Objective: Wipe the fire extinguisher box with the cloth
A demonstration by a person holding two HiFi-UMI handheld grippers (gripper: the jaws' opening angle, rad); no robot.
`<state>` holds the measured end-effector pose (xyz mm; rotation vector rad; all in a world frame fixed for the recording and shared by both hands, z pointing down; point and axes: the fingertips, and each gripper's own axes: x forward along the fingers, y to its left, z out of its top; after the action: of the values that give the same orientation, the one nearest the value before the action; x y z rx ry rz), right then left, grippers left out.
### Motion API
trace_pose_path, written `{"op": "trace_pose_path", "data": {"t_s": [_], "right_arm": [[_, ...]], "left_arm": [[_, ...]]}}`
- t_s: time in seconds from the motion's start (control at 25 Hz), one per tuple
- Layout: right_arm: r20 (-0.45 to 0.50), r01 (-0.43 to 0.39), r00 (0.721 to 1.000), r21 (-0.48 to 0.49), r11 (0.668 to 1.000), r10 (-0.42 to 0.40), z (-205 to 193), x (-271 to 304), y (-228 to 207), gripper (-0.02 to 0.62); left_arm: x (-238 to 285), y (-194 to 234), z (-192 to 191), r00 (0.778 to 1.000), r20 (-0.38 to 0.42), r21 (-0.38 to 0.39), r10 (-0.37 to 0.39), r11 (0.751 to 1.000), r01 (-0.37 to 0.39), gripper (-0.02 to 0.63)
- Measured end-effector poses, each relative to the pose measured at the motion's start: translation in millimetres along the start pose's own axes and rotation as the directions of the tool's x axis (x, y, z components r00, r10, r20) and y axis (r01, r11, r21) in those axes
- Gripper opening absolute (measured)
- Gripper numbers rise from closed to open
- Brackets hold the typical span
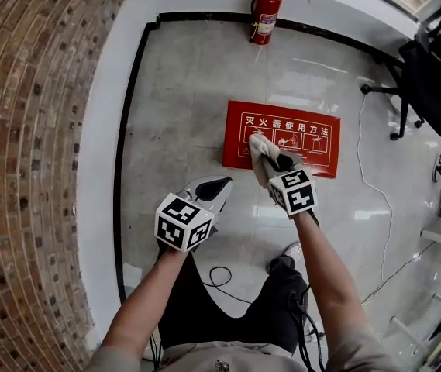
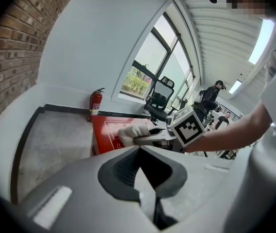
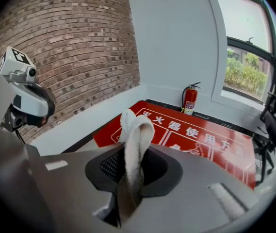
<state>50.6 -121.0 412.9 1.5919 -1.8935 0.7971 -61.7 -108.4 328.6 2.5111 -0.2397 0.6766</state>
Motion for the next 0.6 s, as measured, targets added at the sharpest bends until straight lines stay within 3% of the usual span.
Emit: {"op": "trace_pose_path", "data": {"t_s": [0.28,0.6], "right_arm": [[-0.004,-0.076,0.997,-0.071,0.995,0.076,41,45,52,0.086],[0.045,-0.024,0.999,0.079,0.997,0.021,103,92,4,0.087]], "left_arm": [[-11,16,-4,1.0,-0.03,-0.002,-0.007,1.0,0.007,0.0],[-18,31,5,0.998,-0.057,0.035,-0.021,0.999,0.023,0.0]]}}
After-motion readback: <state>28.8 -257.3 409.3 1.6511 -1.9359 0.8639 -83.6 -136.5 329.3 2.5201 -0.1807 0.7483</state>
